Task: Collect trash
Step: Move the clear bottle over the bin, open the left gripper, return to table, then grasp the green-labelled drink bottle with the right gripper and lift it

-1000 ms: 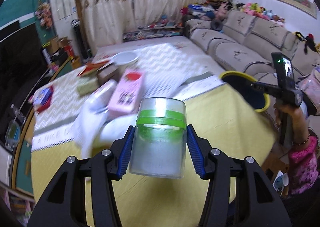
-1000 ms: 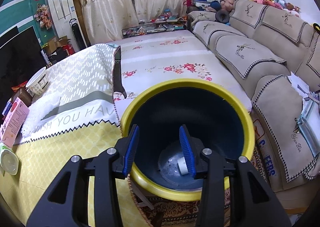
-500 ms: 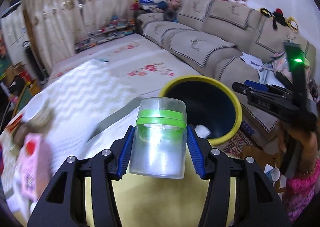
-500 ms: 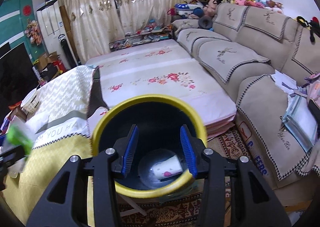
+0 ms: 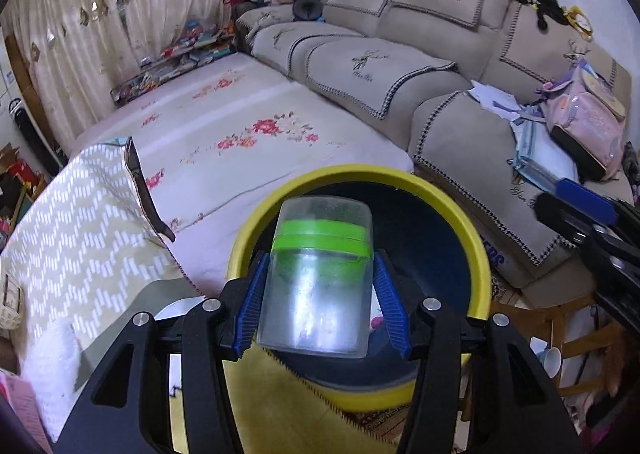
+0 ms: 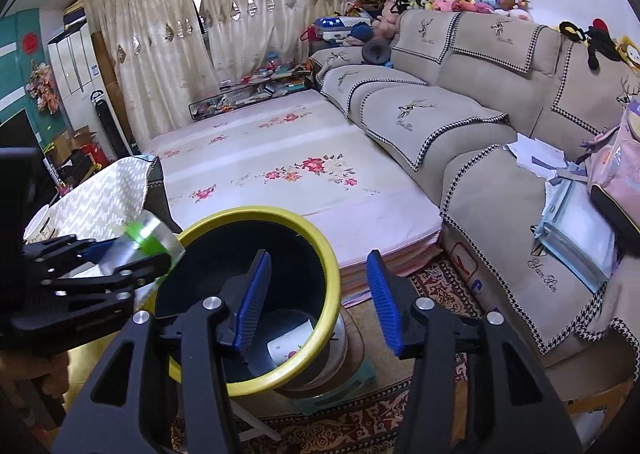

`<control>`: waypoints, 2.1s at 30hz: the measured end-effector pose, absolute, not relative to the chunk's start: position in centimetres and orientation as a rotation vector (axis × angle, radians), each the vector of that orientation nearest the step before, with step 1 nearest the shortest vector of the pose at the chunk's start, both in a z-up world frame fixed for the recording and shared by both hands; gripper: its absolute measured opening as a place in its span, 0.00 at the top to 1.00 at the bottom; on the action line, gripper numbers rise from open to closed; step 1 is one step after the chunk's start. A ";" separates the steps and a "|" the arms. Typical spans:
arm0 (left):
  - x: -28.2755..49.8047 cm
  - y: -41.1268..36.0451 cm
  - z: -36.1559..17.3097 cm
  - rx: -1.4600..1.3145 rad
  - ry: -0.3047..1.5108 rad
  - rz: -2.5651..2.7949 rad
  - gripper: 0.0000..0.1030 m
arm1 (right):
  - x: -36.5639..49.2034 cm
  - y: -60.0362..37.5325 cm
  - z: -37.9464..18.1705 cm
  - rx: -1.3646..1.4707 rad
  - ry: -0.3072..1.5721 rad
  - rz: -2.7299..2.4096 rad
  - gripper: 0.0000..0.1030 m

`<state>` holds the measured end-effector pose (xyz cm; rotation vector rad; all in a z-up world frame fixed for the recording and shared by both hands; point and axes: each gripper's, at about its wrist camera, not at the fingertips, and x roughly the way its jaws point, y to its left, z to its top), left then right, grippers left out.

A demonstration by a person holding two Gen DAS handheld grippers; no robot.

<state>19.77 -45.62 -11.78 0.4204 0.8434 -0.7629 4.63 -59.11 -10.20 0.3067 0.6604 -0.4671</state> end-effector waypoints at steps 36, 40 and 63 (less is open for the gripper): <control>5.5 -6.2 -2.3 0.137 0.649 -0.135 0.26 | 9.6 -36.5 -9.6 0.083 0.744 0.128 0.49; 4.2 -2.3 -2.1 0.110 0.631 -0.061 0.26 | 9.3 -31.9 -9.2 0.042 0.748 0.274 0.45; 4.3 -1.8 -3.0 0.098 0.646 -0.047 0.25 | 12.9 -20.6 -11.9 -0.166 0.835 0.595 0.29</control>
